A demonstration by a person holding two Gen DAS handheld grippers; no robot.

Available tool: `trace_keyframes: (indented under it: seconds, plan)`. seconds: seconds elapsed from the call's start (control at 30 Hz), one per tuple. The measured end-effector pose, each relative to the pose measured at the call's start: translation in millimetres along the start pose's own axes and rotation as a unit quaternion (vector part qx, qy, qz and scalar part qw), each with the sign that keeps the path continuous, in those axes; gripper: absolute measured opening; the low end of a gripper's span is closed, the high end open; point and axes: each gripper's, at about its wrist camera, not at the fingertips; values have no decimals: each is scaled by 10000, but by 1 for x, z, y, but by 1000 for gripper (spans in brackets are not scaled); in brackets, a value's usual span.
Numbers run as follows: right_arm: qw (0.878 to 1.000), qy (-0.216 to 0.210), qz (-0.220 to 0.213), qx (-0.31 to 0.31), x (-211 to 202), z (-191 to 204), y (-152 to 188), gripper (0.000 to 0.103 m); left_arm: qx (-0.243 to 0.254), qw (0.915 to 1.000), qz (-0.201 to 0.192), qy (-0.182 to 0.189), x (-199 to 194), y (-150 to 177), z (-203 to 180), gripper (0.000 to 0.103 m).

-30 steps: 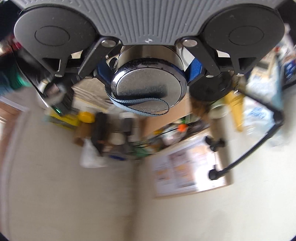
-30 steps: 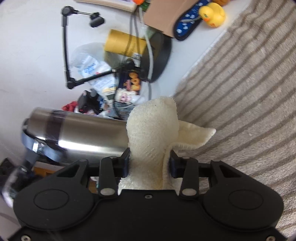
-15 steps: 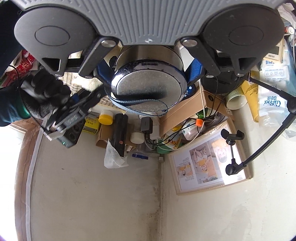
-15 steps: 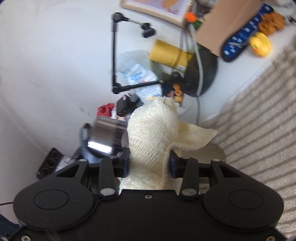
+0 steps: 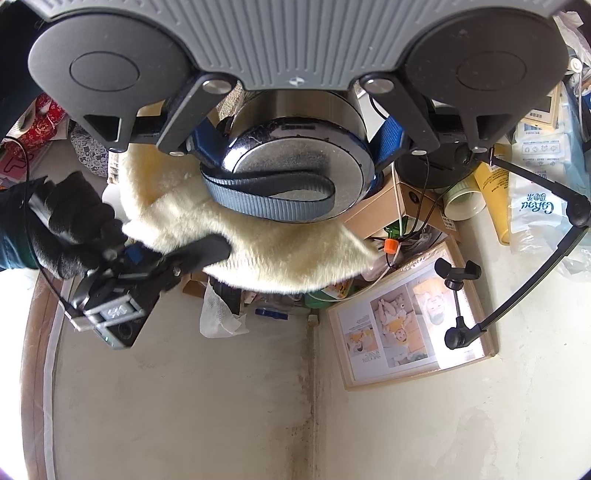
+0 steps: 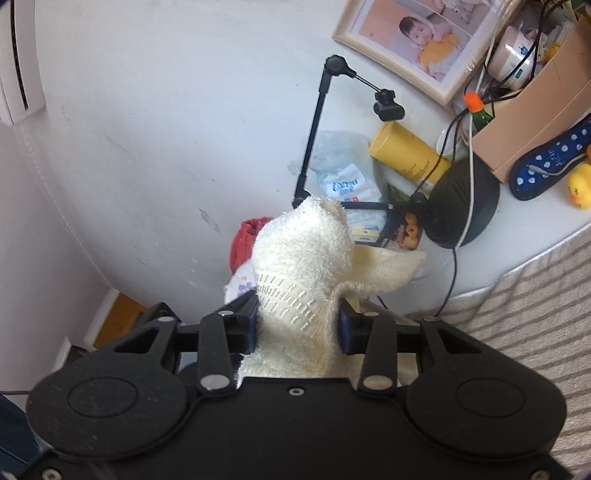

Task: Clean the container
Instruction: 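Wipe the tumbler top with the cloth while left gripper holds the tumbler steady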

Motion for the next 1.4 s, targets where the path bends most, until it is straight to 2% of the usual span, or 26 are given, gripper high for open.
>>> trace_keyframes:
  seconds: [0.23, 0.7, 1.07, 1.3, 1.4]
  plan:
    - [9970, -77, -27, 770, 12, -39, 17, 39, -22, 10000, 1, -56, 1, 0, -1, 82]
    - [9868, 424, 227, 1547, 34, -98, 36, 39, -31, 10000, 34, -87, 1, -1, -3, 82]
    - [9745, 1033, 397, 1953, 47, -133, 55, 39, -34, 9999, 109, -126, 2, -3, -5, 82]
    - [9728, 1087, 368, 2012, 48, -135, 56, 39, -22, 9997, 188, -160, 1, -6, -6, 82]
    - [9729, 1115, 381, 1987, 47, -132, 55, 40, -10, 9992, 343, -180, 0, -8, -7, 82]
Point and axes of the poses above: each gripper's, at about its wrist camera, not at the fingertips, and x roughly the way its jaws point, z to its left, y to its underside, and after that the axes turned 10 degrees about z, right-handed
